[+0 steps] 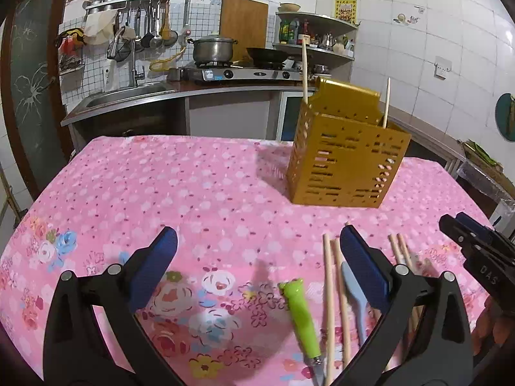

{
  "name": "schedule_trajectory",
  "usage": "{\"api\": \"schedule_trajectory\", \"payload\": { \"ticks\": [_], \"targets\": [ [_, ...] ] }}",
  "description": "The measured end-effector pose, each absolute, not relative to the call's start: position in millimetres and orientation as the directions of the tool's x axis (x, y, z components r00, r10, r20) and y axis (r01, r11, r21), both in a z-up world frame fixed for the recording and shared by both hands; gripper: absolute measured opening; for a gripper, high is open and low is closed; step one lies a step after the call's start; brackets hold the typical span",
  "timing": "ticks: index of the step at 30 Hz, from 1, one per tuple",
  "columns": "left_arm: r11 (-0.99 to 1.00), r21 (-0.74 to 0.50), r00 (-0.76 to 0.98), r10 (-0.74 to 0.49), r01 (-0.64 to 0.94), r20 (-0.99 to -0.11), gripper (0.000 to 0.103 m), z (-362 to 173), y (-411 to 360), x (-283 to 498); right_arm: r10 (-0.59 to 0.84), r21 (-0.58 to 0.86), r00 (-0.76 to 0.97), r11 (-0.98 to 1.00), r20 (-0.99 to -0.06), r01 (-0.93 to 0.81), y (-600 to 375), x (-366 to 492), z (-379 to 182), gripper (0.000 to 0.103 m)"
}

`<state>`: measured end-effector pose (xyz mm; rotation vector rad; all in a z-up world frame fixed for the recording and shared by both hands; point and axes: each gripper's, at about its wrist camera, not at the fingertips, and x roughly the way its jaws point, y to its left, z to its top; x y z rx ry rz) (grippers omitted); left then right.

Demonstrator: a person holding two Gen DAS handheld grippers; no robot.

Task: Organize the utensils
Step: 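Move the right gripper back to the utensils and close on another chopstick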

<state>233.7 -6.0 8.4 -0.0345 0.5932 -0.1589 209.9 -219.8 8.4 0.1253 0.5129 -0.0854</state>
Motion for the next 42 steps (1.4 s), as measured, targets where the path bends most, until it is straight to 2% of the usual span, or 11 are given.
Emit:
{"api": "schedule_trajectory", "payload": {
  "ticks": [7, 19, 27, 36, 38, 42],
  "targets": [
    [0.988, -0.058, 0.806, -0.149, 0.141, -0.573, 0.098, -1, -7, 234, -0.053, 0.079, 0.869, 0.991, -0.491, 0.105, -218, 206, 4, 0.045],
    [0.987, -0.06, 0.786, -0.154, 0.148, -0.599, 0.098, -9, -9, 233, -0.064, 0.079, 0.805, 0.987, -0.59, 0.137, -224, 215, -16, 0.045],
    [0.987, -0.058, 0.74, -0.151, 0.151, -0.655, 0.097, -18, -19, 237, -0.062, 0.09, 0.768, 0.984, -0.637, 0.154, -229, 222, -26, 0.045],
    [0.986, -0.058, 0.691, -0.153, 0.158, -0.707, 0.083, -26, -27, 241, -0.063, 0.074, 0.725, 0.985, -0.686, 0.156, -229, 232, -34, 0.045],
    [0.987, -0.054, 0.667, -0.145, 0.154, -0.731, 0.077, -30, -28, 243, -0.056, 0.068, 0.707, 0.987, -0.705, 0.147, -227, 238, -37, 0.045],
    [0.984, -0.072, 0.638, -0.162, 0.164, -0.753, 0.07, -34, -32, 244, -0.051, 0.059, 0.684, 0.989, -0.728, 0.137, -223, 246, -41, 0.044]
  ]
}}
